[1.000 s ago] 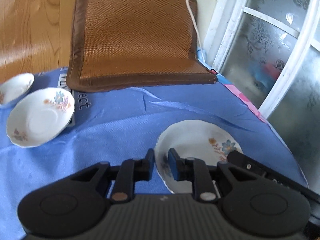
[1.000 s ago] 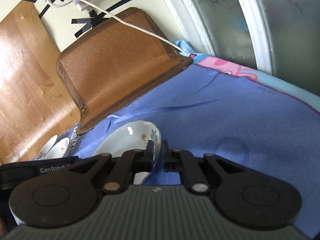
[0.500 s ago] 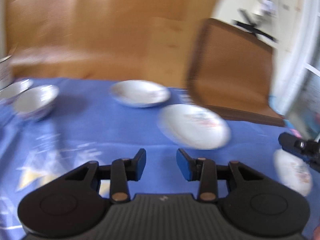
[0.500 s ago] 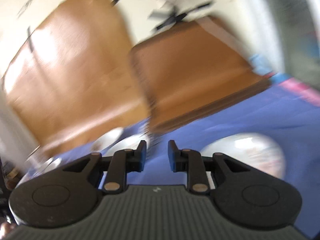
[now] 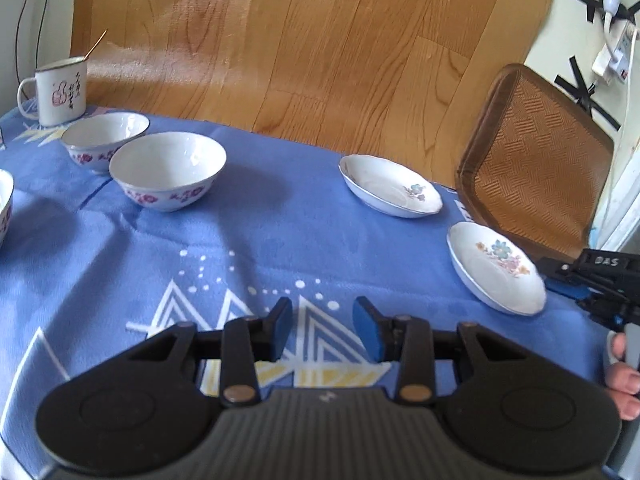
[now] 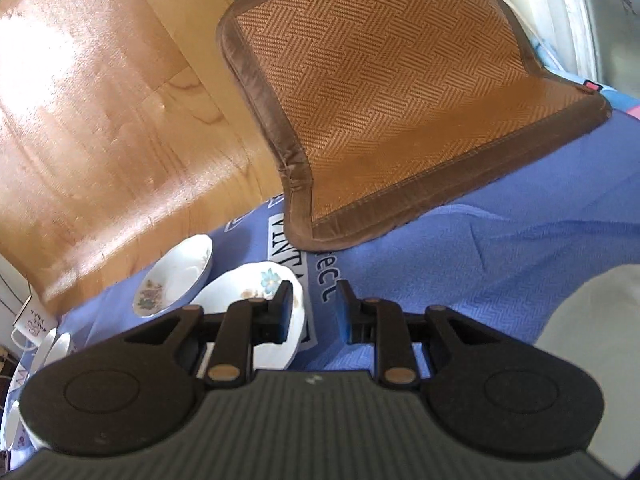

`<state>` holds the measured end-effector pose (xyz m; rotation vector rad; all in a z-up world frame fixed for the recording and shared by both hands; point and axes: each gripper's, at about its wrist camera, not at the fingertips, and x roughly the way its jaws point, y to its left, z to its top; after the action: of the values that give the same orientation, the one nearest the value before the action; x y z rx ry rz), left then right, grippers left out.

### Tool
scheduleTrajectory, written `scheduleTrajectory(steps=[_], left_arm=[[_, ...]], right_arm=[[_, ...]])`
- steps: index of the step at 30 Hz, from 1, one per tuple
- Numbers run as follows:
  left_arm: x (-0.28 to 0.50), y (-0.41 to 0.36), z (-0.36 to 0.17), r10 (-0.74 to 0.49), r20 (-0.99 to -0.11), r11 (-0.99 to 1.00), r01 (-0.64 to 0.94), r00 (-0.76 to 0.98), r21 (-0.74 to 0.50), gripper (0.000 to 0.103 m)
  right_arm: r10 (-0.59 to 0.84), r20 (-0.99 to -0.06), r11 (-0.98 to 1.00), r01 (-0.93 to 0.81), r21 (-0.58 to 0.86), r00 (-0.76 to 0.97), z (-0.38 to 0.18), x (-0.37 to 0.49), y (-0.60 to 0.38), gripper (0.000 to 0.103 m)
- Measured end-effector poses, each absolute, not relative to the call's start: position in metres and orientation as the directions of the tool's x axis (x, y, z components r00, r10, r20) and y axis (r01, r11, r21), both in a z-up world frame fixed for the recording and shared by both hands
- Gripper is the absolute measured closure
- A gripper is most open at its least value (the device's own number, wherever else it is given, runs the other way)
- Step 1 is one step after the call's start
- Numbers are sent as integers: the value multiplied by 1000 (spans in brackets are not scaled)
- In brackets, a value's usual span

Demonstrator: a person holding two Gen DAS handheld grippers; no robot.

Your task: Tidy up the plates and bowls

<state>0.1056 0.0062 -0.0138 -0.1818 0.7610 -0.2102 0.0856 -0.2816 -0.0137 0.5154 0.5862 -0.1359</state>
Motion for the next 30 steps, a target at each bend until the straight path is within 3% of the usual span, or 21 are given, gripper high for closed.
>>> scheduleTrajectory(steps=[9,14,30], left_arm=[[110,-12,-17,-246,-652,969,161,718,-189,68],[106,-30,-20,-199,-619,979,175,760,-101,67],[104,-28,-20,-152,-607,988,142,780,-64,65]], right_arm=[[-106,-438,898,275,343,893,-14,39,-267,76],[-143,-372,925,257,278,917,-20,34,-256,76],[-102,-384,922,232,309,918,-21,36,-259,76]])
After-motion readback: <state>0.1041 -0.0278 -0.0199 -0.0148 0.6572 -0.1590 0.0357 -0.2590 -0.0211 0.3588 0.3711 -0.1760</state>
